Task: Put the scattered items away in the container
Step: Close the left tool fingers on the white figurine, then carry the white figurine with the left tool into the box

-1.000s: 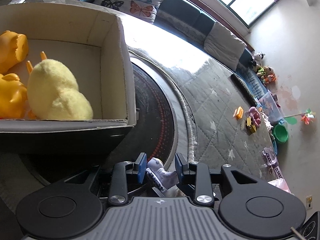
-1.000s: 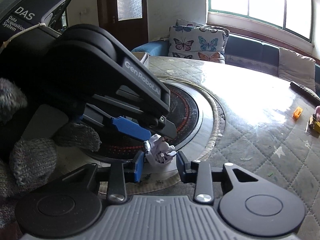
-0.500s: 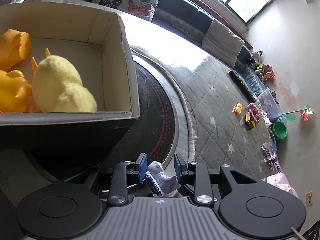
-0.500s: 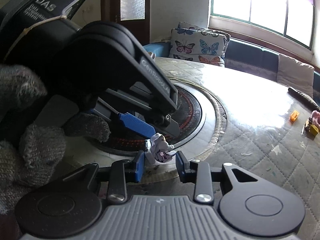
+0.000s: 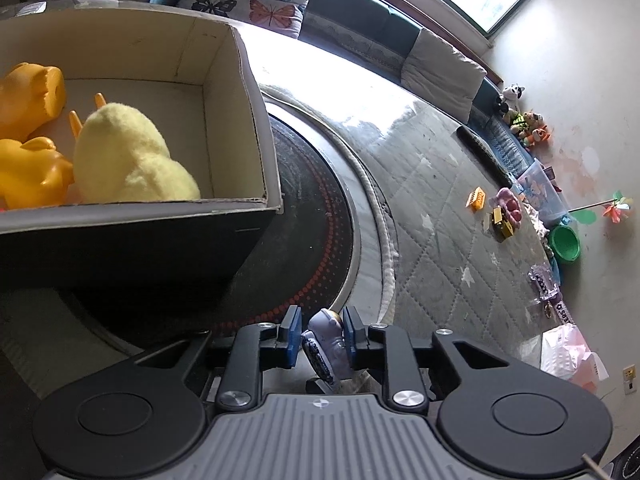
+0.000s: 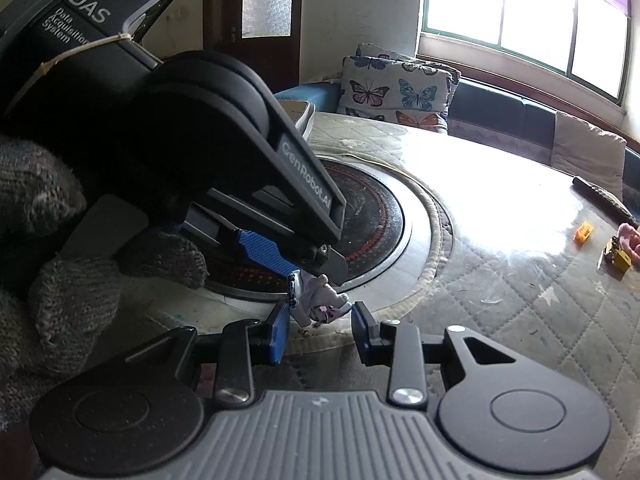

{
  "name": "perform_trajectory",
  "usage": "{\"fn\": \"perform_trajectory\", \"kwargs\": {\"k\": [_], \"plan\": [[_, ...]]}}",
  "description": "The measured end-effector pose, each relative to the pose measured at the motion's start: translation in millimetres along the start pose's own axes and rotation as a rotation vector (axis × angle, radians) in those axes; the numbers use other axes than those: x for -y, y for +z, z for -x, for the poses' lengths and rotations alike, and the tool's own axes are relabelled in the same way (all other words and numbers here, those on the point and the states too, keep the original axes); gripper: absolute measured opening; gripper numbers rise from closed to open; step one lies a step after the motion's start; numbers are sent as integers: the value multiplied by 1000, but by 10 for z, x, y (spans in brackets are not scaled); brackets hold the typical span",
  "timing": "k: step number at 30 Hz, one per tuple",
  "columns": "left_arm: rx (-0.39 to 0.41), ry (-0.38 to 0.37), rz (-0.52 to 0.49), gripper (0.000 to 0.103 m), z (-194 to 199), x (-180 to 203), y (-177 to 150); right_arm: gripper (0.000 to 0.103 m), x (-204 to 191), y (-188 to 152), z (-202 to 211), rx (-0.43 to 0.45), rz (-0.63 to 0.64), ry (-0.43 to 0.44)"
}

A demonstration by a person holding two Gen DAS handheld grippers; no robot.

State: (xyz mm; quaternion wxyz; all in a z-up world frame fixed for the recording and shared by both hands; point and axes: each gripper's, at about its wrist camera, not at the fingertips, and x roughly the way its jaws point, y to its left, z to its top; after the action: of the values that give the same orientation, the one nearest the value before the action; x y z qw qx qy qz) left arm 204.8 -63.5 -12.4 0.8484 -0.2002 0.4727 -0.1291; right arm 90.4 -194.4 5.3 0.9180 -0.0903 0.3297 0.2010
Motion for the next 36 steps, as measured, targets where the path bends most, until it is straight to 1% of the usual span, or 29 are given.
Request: {"fn": "perform_trajectory", "kwargs": {"k": [4,9,15,20,27,31,36], "plan": [[26,-12,7,24,138,-19,-15,33,-38,14,67,20,10,0],[81,-22,15,24,399,-39,5,33,-147,121,209,72,35,8],[176,-7,9,24,768,-107,176,33,-300,391,276,149,68,36],[235,20,41,24,957,-302,349,33,-463,631,167,190,102,81],[273,70,98,24,1080,-676,512,33,-706,864,-111,188,136,142],[272,80,123,24,1074,-854,551,33,-800,926,-272,171,152,163],[266,87,140,25,1052,-996,543,33,-950,944,-375,150,161,177]]}}
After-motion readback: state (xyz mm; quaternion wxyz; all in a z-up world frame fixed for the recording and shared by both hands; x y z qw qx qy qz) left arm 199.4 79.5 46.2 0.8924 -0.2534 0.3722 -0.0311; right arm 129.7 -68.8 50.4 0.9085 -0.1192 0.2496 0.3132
